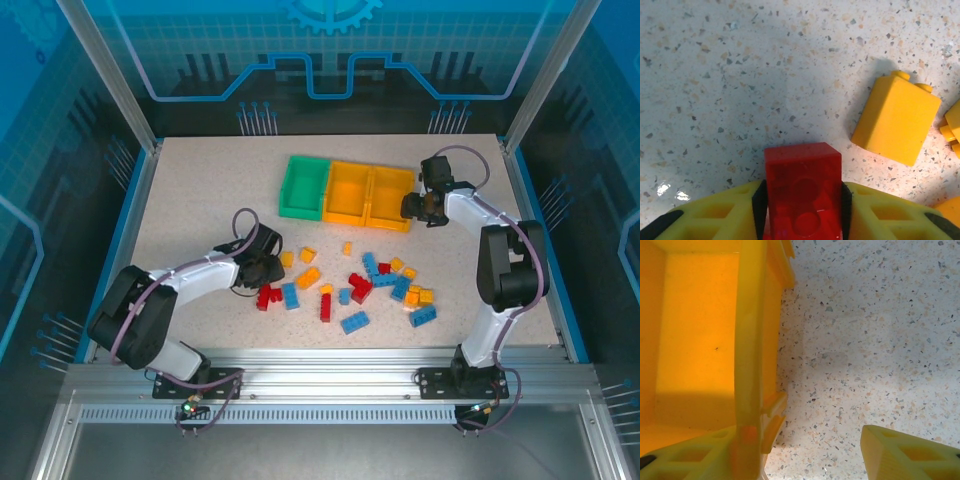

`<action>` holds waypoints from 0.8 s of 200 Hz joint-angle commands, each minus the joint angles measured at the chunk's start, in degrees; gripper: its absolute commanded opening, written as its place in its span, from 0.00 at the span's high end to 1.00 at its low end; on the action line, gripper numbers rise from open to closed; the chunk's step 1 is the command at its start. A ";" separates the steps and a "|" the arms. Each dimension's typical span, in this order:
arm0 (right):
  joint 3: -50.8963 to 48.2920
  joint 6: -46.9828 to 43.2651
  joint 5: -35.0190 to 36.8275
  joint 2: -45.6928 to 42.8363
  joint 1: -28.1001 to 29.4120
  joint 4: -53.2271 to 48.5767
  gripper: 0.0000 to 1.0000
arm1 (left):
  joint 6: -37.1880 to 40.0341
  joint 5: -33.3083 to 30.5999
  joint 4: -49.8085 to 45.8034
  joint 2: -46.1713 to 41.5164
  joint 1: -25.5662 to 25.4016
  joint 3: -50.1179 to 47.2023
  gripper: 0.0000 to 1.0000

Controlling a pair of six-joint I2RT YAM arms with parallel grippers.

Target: Sort the legos into containers by color

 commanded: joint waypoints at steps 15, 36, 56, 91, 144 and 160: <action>0.58 -0.43 0.12 -0.18 -0.53 -0.43 0.38 | 0.45 -1.19 -2.22 0.58 -0.27 1.79 0.60; 0.29 -0.35 -0.07 -0.27 -0.52 -0.30 0.38 | 1.36 -2.20 -3.34 0.33 -0.31 3.01 0.63; -0.06 -0.57 -0.59 -0.46 -0.46 0.00 0.38 | 2.24 -3.06 -4.38 -0.22 -0.27 4.36 0.64; 0.57 -2.55 -1.44 0.48 0.76 0.04 0.46 | 4.34 -5.46 -6.29 -2.15 -0.34 7.33 0.63; 2.85 -4.53 -0.01 2.71 2.39 -1.22 0.79 | 9.34 -7.96 -6.02 -2.33 -0.16 14.53 0.63; 2.58 -5.93 -0.13 2.63 2.54 -1.40 0.83 | 11.56 -7.96 -5.97 -0.54 0.00 18.06 0.63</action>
